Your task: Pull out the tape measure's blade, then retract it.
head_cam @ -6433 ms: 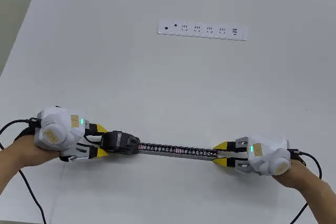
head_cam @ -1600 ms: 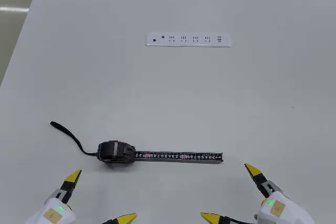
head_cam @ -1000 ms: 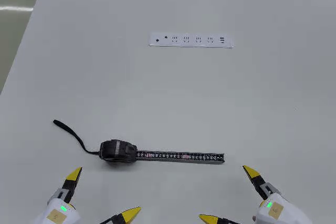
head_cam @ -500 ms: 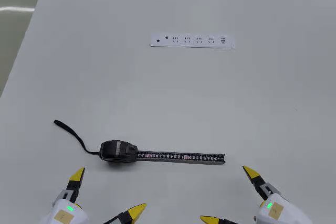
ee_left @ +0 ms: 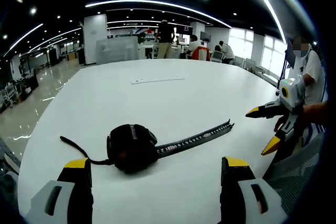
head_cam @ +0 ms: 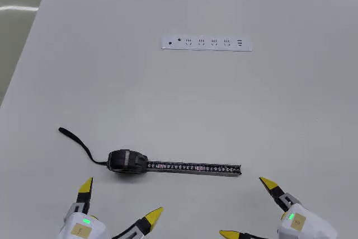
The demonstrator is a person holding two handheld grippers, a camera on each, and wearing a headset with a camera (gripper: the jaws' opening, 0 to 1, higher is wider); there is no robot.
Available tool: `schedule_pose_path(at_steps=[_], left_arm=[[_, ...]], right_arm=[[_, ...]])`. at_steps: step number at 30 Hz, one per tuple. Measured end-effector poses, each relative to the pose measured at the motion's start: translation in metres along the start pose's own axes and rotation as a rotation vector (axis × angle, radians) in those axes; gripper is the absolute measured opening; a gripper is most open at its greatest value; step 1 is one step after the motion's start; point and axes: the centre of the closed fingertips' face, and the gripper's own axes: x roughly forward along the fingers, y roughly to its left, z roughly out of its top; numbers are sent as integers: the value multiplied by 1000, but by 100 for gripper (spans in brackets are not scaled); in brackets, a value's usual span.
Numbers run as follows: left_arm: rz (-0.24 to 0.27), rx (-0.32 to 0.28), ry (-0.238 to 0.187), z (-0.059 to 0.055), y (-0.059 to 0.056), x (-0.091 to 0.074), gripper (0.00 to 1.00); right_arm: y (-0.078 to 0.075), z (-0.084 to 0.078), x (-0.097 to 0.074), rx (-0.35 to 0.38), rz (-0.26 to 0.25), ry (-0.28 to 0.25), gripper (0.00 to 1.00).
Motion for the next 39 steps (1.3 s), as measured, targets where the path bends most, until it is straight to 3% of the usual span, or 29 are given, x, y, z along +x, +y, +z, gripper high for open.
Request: schedule_pose_path(at_steps=[18, 26, 39], left_arm=[[112, -73, -25, 4, 15, 20, 100], [160, -100, -42, 10, 19, 31, 99], [198, -126, -24, 5, 26, 50, 94]], right_arm=[[-27, -7, 10, -164, 105, -2, 80], [-35, -13, 21, -253, 169, 19, 65], [-48, -16, 34, -350, 232, 47, 44]])
